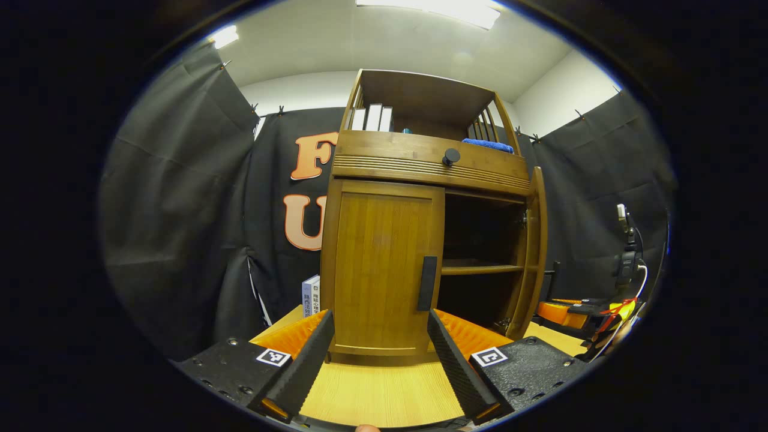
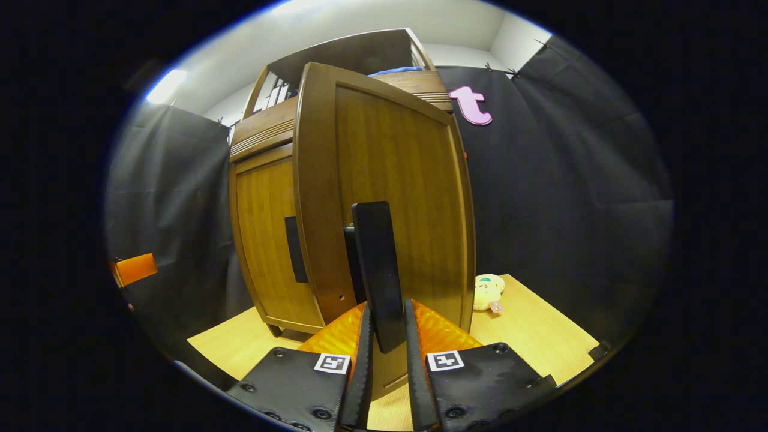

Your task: Open the right door of the double-door shoe cabinet with the right hand, and open the left door with the left hand.

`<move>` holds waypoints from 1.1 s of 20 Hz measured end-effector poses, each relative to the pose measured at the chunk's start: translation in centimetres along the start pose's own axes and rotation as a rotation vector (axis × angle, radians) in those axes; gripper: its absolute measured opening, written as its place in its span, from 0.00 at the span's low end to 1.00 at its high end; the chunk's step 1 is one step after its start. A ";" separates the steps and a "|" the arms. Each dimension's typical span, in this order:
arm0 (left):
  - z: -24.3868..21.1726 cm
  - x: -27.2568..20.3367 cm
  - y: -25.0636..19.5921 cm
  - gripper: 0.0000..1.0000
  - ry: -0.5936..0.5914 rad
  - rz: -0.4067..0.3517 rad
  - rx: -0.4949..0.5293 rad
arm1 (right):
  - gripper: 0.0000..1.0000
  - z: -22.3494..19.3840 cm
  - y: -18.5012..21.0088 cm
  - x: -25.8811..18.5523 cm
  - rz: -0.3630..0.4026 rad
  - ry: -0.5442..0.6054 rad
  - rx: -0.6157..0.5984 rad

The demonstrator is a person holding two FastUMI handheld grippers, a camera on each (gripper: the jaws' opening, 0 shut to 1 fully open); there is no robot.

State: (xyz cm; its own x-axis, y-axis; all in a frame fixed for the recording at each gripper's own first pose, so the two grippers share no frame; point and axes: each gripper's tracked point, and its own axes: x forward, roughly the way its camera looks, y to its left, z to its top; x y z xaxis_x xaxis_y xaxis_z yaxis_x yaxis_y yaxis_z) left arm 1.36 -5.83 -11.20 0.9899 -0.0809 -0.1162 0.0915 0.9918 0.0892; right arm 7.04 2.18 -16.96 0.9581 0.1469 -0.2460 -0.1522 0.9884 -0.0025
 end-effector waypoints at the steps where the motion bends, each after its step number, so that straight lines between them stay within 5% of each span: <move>1: 0.3 0.1 -0.4 0.95 -0.006 -0.004 0.004 | 0.34 0.1 -0.7 -0.6 -0.013 -0.003 -0.014; 5: 0.4 0.1 -2.0 0.94 -0.013 -0.032 -0.001 | 0.40 0.4 -3.2 -2.2 -0.048 -0.025 -0.017; 8: 0.5 0.3 -2.7 0.92 -0.009 -0.037 0.003 | 0.07 0.7 -5.4 -5.1 -0.067 -0.043 -0.030; 9: 0.6 0.5 -3.0 0.92 -0.011 -0.040 0.001 | 0.13 0.7 -6.0 -4.3 -0.081 -0.044 -0.039; 14: 0.6 0.9 -4.1 0.92 -0.008 -0.052 -0.001 | 0.07 1.9 -9.8 -5.7 -0.151 -0.067 -0.015; 16: 0.7 1.1 -4.6 0.92 -0.007 -0.055 -0.003 | 0.13 2.2 -11.8 -6.3 -0.182 -0.076 -0.014; 22: 1.2 2.2 -5.8 0.94 -0.015 -0.055 0.018 | 0.00 2.5 -15.3 -8.0 -0.230 -0.091 -0.003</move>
State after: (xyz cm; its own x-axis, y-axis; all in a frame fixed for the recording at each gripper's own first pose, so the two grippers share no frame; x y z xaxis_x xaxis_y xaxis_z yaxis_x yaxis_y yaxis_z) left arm 3.14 -11.86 -10.75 0.9848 -0.1370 -0.1067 0.1477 0.9839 0.1004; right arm 2.36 -14.05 -12.57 0.9855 -0.0784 -0.1504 0.0713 0.9961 -0.0515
